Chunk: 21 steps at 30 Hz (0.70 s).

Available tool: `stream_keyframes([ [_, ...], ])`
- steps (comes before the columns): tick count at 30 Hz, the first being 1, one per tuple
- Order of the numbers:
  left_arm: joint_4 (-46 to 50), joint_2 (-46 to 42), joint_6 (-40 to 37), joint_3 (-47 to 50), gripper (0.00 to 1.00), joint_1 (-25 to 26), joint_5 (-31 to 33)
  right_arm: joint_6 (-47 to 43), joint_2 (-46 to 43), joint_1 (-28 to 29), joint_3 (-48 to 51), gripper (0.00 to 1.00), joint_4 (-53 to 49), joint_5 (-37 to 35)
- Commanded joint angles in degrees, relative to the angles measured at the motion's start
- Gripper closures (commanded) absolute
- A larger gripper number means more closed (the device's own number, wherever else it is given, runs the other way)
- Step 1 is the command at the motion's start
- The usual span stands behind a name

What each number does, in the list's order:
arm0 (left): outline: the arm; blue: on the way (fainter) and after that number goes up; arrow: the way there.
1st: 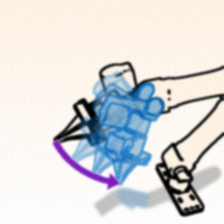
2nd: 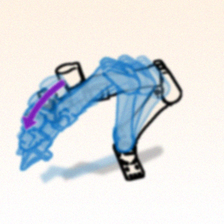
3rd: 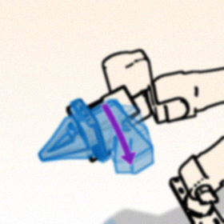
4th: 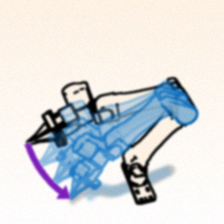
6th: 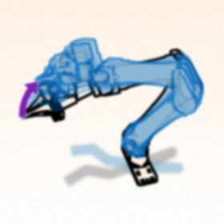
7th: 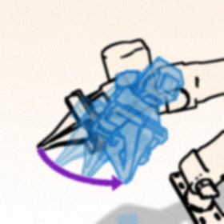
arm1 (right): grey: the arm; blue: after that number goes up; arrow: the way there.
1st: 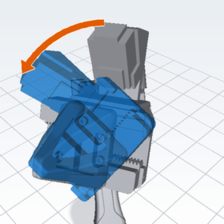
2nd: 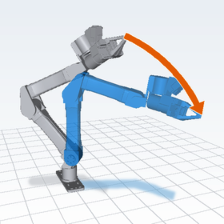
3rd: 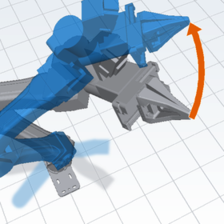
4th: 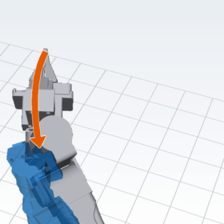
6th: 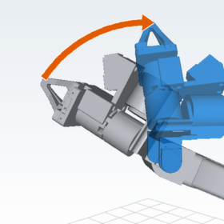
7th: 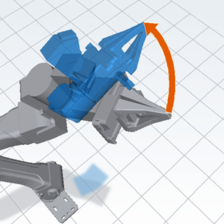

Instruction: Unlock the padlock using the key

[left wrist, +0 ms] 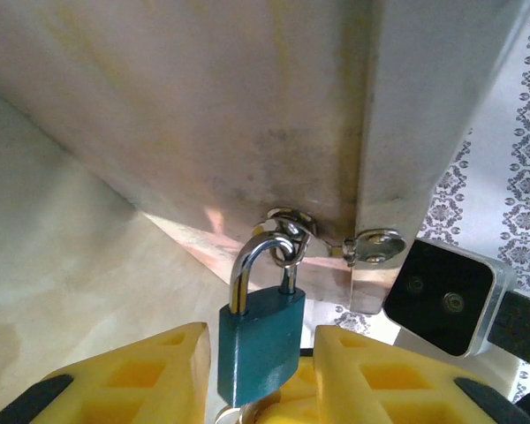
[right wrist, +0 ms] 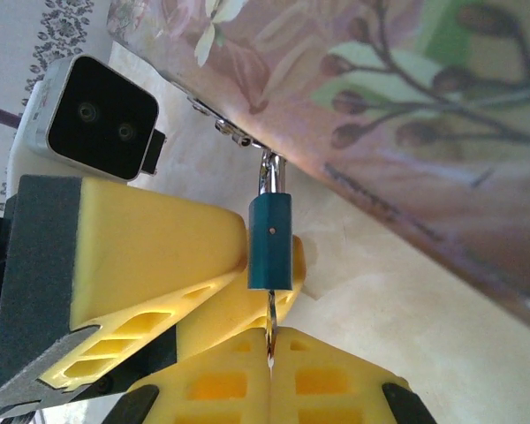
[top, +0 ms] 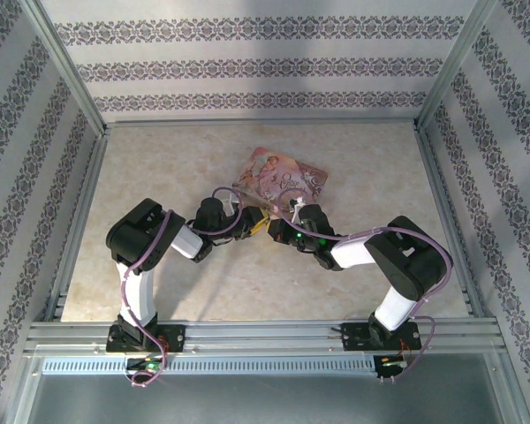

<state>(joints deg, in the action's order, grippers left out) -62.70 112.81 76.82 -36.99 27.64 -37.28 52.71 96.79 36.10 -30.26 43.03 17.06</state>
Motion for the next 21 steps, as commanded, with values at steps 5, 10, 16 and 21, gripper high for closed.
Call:
stream_keyframes([
  [5, -4.63, 1.02, 1.32, -1.24, 0.7, 0.84, 0.83, 2.55, -1.08, -0.78, 0.6, 1.0, 1.67, 2.62],
  [10, -4.72, 0.93, 1.41, -0.89, 0.74, 0.84, 1.93, 3.18, -1.25, -0.85, 0.99, 1.0, 2.02, 2.54],
  [16, -5.17, 0.58, 1.63, -0.5, 0.84, 0.84, 2.64, 3.93, -1.34, -1.13, 1.26, 1.0, 2.67, 2.8],
  [21, -4.07, -0.79, 0.93, -0.45, 0.95, 0.84, 2.91, 4.25, -1.91, -1.88, 2.12, 0.92, 3.6, 2.89],
])
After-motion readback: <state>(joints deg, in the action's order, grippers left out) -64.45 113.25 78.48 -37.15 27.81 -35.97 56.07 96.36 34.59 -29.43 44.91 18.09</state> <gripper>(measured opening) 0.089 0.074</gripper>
